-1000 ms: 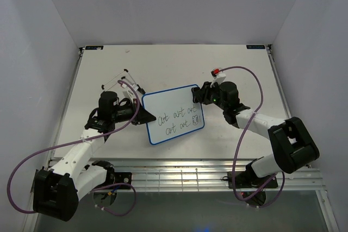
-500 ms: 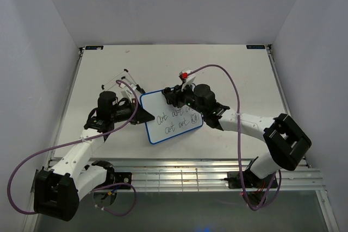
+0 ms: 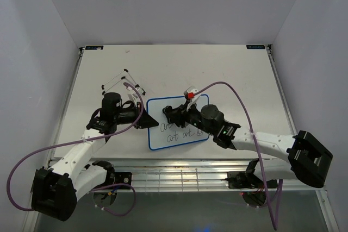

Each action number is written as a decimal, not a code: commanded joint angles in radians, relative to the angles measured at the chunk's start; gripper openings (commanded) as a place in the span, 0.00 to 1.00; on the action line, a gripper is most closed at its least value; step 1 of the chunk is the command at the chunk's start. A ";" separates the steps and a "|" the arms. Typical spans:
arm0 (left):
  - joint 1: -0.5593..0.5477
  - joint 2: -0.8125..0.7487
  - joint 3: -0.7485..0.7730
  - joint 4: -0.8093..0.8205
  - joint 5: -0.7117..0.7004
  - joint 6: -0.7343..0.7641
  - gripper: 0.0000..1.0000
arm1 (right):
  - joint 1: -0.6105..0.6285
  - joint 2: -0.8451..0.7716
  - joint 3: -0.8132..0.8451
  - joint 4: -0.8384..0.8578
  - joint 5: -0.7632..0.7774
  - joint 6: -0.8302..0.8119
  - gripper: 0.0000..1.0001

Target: Erase the whiteboard

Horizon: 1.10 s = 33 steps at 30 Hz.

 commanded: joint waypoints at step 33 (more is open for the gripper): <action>-0.001 0.009 -0.002 0.067 -0.006 -0.036 0.00 | 0.264 0.213 0.013 -0.007 0.460 0.250 0.08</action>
